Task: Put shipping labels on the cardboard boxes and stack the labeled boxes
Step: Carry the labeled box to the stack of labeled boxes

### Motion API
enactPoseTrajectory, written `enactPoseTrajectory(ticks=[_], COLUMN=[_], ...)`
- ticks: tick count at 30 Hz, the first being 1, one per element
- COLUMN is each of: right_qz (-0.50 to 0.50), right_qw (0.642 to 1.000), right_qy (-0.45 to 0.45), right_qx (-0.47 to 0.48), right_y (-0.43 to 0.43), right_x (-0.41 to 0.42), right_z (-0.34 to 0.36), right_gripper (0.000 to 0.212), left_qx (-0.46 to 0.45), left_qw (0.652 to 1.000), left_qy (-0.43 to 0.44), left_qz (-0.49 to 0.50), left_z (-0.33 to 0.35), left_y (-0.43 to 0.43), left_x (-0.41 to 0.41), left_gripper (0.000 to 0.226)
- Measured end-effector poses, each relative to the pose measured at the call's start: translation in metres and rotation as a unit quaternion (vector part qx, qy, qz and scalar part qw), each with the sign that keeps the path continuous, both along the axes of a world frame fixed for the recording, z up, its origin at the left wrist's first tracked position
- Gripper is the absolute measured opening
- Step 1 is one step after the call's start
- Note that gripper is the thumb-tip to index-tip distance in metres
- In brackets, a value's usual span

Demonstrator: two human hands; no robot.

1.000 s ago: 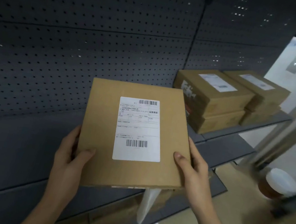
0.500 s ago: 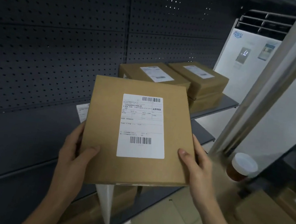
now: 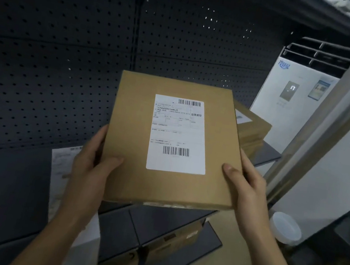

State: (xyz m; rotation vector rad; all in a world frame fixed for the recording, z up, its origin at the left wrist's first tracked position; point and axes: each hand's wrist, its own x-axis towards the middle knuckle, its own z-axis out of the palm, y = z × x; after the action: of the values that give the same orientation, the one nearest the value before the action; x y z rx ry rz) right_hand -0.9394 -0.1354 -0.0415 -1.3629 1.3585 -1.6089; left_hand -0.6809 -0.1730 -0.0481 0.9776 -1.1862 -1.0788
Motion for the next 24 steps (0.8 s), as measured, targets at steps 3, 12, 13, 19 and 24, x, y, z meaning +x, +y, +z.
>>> enactPoseTrajectory(ticks=[3, 12, 13, 19, 24], right_qz=[0.015, 0.069, 0.082, 0.157, 0.203], right_qw=[1.0, 0.995, 0.994, 0.978, 0.967], right_qy=[-0.013, -0.058, -0.064, -0.091, -0.067], right_qx=[0.003, 0.032, 0.033, 0.102, 0.141], right_y=[-0.035, -0.155, -0.168, -0.24, -0.279], right_x=[-0.016, -0.063, -0.07, -0.102, -0.105], right_z=[0.012, 0.041, 0.042, 0.046, 0.049], right_gripper=[0.052, 0.031, 0.028, 0.042, 0.04], left_qx=[-0.003, 0.0, 0.0, 0.035, 0.069], left_qw=[1.0, 0.994, 0.993, 0.989, 0.983], left_qy=[0.001, -0.012, -0.017, -0.02, -0.016], left_qz=[0.012, 0.108, 0.113, 0.144, 0.168], left_z=[0.009, 0.041, 0.045, 0.056, 0.058], left_y=[-0.025, -0.095, -0.101, -0.135, -0.154], left_x=[-0.011, -0.063, -0.07, -0.102, -0.107], left_gripper=[0.059, 0.048, 0.046, 0.035, 0.029])
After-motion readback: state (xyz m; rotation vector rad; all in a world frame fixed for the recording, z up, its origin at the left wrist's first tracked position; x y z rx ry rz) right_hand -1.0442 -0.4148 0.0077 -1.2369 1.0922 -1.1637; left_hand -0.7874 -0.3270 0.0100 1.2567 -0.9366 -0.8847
